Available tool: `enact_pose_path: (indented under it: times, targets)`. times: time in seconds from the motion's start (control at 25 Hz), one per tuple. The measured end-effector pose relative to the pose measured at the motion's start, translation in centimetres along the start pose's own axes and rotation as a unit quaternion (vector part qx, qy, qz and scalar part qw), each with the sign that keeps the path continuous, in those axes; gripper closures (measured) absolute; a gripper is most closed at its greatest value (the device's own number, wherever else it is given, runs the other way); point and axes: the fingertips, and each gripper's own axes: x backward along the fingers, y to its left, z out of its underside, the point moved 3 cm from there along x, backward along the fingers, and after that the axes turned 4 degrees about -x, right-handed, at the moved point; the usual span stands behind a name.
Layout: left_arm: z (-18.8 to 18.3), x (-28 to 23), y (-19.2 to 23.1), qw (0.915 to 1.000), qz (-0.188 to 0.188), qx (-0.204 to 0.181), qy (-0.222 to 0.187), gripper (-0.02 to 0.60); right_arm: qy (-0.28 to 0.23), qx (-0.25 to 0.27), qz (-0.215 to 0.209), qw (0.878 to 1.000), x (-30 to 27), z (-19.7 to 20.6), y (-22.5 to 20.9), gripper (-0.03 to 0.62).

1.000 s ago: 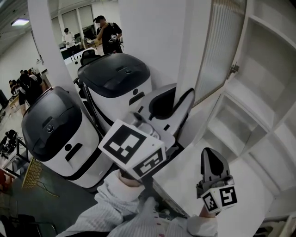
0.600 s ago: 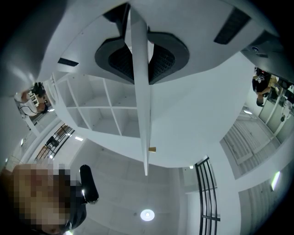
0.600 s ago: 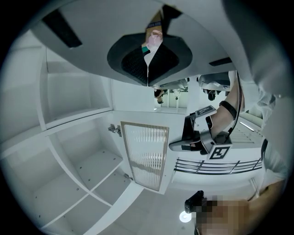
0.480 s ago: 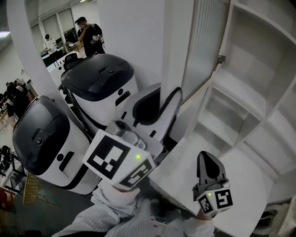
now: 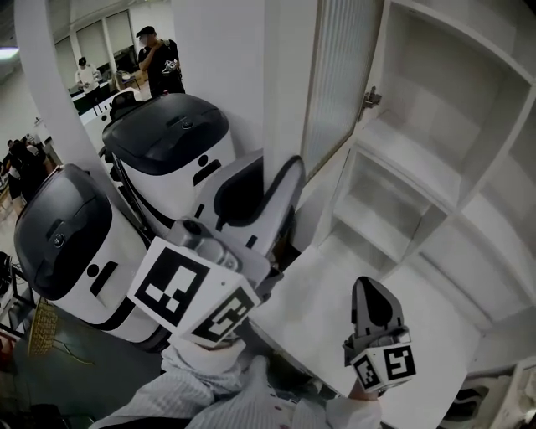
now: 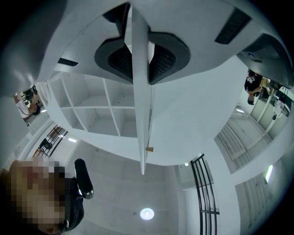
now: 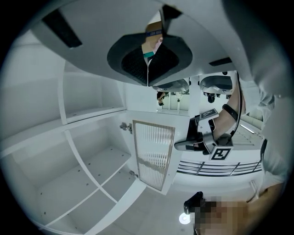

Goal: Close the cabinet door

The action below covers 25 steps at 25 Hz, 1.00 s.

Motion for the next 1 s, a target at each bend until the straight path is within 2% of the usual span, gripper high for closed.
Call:
enact_pose_path:
  times: [0.68,1.0]
  targets:
    - [0.5,-2.7,-8.7,0.9951,-0.063,-0.067,0.037,0.472,0.001,-0.004,-0.026,1.000,6.3,-0.6,-7.2,0.580]
    - [1.0,-4.3,-12.2,0.9928,-0.088,-0.075,0.029,0.458,0.002,0.000,-0.035,0.999,9.3,-0.8,-11.1,0.580]
